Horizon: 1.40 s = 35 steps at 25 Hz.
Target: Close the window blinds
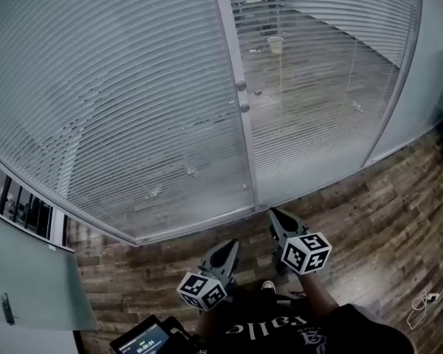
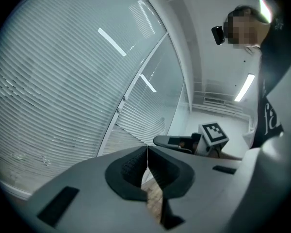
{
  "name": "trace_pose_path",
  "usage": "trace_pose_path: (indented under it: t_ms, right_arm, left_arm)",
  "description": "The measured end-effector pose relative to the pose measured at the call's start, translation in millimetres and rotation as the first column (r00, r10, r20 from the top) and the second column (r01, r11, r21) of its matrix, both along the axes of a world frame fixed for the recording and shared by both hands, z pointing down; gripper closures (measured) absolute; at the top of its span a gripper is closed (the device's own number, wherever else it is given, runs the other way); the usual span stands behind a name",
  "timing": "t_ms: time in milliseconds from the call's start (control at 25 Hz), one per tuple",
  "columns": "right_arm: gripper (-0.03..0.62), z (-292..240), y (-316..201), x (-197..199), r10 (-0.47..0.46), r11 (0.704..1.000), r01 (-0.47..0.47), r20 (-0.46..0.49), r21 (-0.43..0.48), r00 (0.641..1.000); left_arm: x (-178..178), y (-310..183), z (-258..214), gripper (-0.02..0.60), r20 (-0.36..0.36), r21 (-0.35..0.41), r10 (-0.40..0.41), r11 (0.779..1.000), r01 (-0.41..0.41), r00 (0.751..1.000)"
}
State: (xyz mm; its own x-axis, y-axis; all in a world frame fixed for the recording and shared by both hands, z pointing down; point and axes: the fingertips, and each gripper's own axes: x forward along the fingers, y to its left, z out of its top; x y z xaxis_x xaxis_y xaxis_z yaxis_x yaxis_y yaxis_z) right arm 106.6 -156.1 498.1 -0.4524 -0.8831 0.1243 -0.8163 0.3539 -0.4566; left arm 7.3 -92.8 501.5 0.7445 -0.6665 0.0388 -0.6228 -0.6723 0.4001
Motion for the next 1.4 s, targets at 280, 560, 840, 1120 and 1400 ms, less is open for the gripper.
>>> trace_pose_path:
  t_ms: [280,560,840,1120,1400]
  right_arm:
    - [0.576,-18,-97,12,-0.005,0.999,0.006,-0.015,0.042,1.0]
    - [0.54,-20,-208,3,0.02,1.0,-0.02,0.024,0.003,1.0]
    - [0.451,-49,-325,2,0.123,0.992,-0.123,0.107,-0.002,0.987]
    - [0.439,-56,-394,12,0.2,0.98,-0.194,0.253,-0.047,0.947]
    - [0.459,-53,-391,1,0.262,0.964,-0.147,-0.688,0.222,0.677]
  left_arm:
    - [10,-78,5,0.575,0.005,-0.017,0.004,1.0,-0.004,1.0]
    - [3,-178,-2,0.575,0.03,0.033,0.103,0.994,-0.104,0.994]
    - [-20,-266,-22,0.575,0.089,0.078,0.18,0.979,-0.188,0.98]
    - [-36,-329,-14,0.575,0.091,0.065,0.193,0.978,-0.199,0.977]
    - [-39,-344,1,0.575,0.076,0.04,0.21,0.976,-0.213,0.975]
